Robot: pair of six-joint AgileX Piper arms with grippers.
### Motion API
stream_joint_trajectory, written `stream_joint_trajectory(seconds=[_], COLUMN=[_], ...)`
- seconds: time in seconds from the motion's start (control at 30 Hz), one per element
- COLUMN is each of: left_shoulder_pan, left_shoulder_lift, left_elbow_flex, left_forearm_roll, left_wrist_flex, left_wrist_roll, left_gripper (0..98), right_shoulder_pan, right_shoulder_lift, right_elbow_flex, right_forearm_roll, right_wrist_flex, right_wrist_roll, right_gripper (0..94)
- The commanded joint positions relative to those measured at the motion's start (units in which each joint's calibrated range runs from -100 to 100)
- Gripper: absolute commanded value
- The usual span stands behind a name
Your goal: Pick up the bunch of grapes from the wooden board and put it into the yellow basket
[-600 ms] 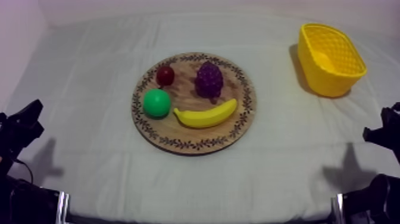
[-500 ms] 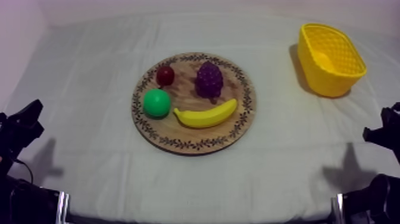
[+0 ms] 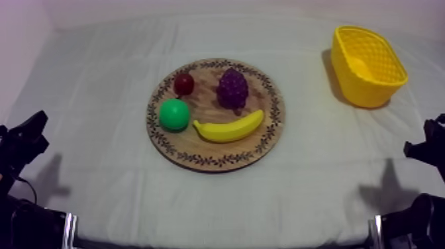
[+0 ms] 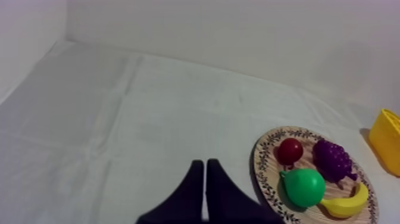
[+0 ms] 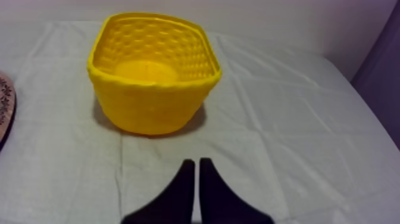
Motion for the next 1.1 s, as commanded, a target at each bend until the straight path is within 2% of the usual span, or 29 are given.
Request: stream_joint_trajectory(seconds=[0.0,0.6,0.87,1.07], left_shoulder_pan=[0.0,0.0,0.0,0.0], left_shoulder_lift=[0.0,0.0,0.0,0.0], left_elbow_flex=[0.0,0.0,0.0,0.0], left_forearm_roll=[0.01,0.01,0.01,0.01], left_wrist_flex=[0.0,0.0,0.0,0.0], left_wrist_roll=[0.0,0.0,0.0,0.0], left_gripper=[0.1,0.1,0.1,0.1], right_shoulder_pan=[0.0,0.0,0.0,-0.8], right_shoulder_lift=[0.0,0.0,0.0,0.0], right_elbow_flex=[0.0,0.0,0.0,0.0], right_forearm_roll=[0.0,0.0,0.0,-0.8], right_wrist_flex=[0.0,0.0,0.0,-0.2], right_wrist_roll=[0.0,0.0,-2.4,1.3], right_gripper=[0.6,0.6,1.0,0.5])
